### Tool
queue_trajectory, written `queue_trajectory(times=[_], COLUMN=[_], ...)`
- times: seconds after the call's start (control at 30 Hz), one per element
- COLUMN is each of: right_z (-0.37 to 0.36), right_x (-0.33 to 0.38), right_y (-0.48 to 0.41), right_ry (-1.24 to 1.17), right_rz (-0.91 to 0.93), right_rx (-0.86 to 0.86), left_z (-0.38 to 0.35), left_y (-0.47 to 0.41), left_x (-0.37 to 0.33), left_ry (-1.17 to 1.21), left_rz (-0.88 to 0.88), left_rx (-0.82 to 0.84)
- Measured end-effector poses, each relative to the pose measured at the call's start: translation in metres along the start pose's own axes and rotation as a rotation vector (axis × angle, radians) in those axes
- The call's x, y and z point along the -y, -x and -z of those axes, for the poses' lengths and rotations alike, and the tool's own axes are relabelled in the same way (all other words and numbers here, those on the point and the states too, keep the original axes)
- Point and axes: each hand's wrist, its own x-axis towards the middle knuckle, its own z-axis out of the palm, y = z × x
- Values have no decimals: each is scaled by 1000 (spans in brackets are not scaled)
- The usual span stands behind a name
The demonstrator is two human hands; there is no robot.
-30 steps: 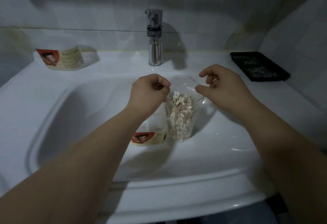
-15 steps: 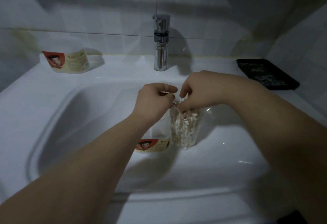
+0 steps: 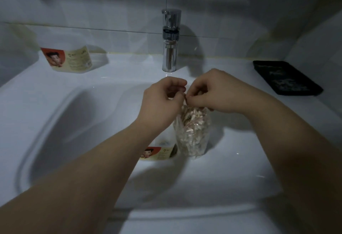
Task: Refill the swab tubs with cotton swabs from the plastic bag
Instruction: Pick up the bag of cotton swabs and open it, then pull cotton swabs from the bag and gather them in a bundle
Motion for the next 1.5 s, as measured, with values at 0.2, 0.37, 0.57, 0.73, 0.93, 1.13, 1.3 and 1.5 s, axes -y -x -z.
queue_trajectory(times=[0.2,0.37,0.57,0.73,0.93,1.13,1.3,1.5], right_z=[8,13,15,14,1,-8,0,7], right_x=[-12,-14,-19,-21,-16,-15,-17,-17], right_y=[5,1,-2,-4,-8,-11,-8,-1], right_ry=[-232,-281,-280,-319,-341,-338,-291,-78], right_rz=[23,50,58,84,113,132,134,105], right_rx=[-52,-177,-223,-301,-245,-231,-267,-42], left_z=[-2,-3,-4,-5,-5,-7,-7,-9], left_y=[1,4,3,5,5,5,6,1], left_x=[0,0,-1,-2,-7,-2,-7,-4], left_ry=[53,-15,-54,-140,-105,-166,-4,106], left_rz=[66,13,44,22,9,-2,120,243], left_rx=[93,145,171,153,226,257,230,98])
